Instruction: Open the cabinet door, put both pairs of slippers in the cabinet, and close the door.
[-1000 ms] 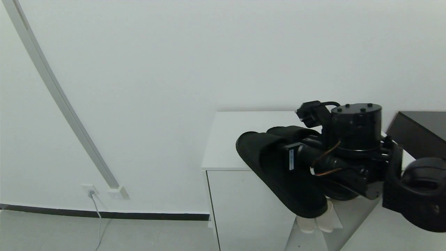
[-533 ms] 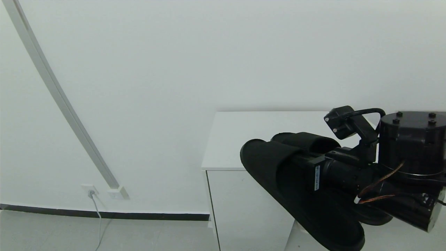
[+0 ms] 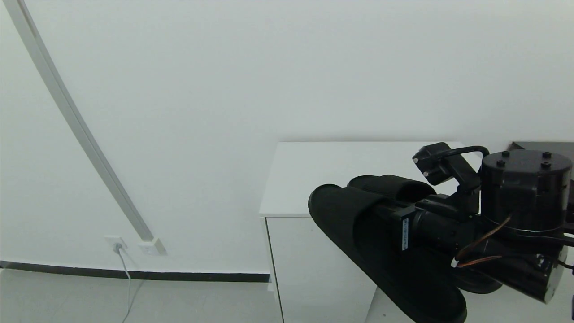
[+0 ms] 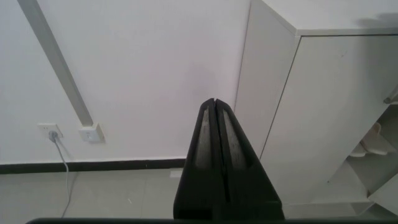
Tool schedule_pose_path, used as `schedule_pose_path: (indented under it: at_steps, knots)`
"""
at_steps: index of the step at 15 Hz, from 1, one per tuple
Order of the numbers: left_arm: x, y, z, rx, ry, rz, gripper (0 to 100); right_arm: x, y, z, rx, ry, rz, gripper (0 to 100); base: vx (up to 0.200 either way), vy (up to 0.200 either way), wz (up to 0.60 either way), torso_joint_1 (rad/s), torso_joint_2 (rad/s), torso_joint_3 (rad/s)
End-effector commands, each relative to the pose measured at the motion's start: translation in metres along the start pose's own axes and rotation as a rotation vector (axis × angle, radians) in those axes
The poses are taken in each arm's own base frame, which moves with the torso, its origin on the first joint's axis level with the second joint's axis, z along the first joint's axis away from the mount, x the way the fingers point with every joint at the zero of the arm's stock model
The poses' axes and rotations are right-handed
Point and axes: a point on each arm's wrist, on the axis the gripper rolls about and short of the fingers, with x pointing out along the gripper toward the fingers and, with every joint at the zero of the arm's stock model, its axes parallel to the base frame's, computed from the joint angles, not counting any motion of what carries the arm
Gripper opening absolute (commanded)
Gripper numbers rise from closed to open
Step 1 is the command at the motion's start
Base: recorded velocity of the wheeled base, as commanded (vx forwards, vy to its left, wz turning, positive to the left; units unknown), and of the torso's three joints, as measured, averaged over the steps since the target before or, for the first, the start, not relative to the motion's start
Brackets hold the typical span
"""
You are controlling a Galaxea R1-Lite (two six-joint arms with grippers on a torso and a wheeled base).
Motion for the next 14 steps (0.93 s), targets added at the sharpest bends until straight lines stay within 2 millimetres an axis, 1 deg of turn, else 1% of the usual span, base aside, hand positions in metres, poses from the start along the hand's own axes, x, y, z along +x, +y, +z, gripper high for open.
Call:
schedule_pose_path:
  at_steps: [1,8,14]
  knots:
    - [0.0001,0.0,0.0,0.001,0.001,0.001,0,0.0036,0.002,-0.0041,-0.005,0.017,0.003,0,-0.2,0.0,0.0,0.017,0.01,-0.007]
    - [0.0,0.0,0.0,-0.001,-0.001,0.001,0,0.0036,0.0029,-0.0064,-0.008,0.025,0.006,0,-0.2,0.0,0.0,-0.005,0.0,0.004]
    - [0.0001,0.0,0.0,-0.001,0.001,0.001,0,0.0038,0.0028,-0.0078,-0.009,0.029,0.005,0,0.0,0.0,0.0,0.0,0.0,0.0]
